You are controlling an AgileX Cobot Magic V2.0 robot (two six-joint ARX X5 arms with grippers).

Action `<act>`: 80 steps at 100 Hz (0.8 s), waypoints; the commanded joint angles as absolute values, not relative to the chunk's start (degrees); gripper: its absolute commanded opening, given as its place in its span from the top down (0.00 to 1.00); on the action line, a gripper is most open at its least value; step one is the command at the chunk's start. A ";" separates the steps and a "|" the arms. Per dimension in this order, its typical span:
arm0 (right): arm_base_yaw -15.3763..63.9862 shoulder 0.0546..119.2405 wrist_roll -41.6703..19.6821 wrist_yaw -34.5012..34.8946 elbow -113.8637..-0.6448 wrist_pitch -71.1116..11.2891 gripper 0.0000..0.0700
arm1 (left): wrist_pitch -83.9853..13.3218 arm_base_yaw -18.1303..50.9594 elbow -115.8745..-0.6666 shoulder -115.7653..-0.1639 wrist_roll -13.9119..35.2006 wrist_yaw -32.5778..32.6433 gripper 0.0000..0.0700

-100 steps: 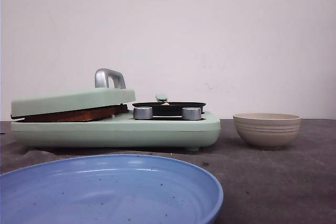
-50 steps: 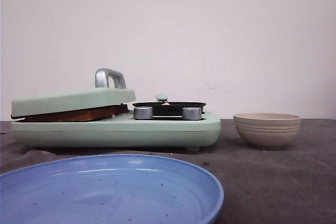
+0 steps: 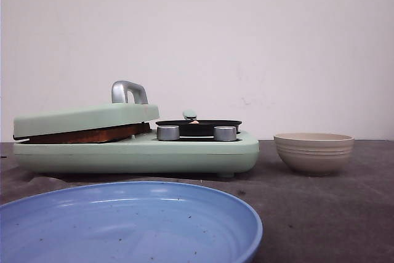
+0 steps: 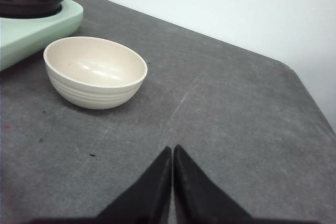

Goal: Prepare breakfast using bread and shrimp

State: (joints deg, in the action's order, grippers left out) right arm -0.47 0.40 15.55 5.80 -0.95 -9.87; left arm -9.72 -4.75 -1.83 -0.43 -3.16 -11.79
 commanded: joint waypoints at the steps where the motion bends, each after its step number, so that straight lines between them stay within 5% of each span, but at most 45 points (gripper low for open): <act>1: -0.51 0.23 16.51 5.82 -0.64 -10.39 1.00 | -9.21 -4.86 -0.84 -0.49 -3.66 -11.64 1.00; 80: -0.51 0.23 16.51 8.60 -0.67 -8.58 1.00 | -9.21 -4.86 -0.84 -0.49 -3.66 -11.64 1.00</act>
